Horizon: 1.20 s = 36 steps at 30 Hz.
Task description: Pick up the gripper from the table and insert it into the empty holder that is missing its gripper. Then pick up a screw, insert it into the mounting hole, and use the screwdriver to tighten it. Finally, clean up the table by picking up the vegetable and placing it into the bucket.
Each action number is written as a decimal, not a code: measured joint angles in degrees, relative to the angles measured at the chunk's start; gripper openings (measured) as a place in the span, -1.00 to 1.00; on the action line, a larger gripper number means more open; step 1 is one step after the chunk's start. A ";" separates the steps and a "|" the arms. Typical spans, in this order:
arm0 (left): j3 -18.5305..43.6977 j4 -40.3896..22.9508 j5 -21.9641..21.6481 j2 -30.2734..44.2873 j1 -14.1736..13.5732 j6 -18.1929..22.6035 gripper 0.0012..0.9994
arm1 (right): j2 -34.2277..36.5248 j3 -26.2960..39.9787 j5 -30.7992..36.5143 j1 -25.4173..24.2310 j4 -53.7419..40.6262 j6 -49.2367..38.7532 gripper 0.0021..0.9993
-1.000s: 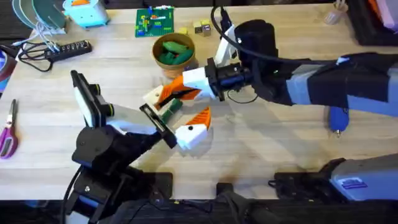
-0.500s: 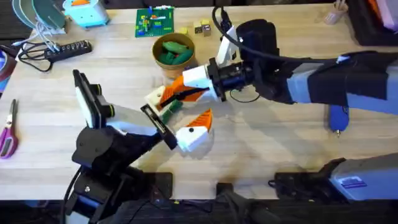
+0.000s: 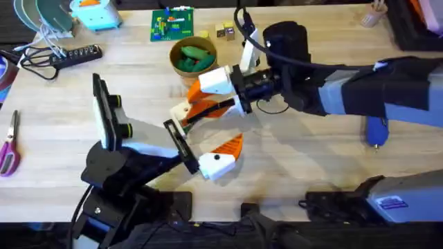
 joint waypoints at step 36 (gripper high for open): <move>-0.02 -0.01 1.40 0.00 0.00 0.32 0.99 | -2.34 28.28 44.71 -11.38 -64.88 -64.98 0.99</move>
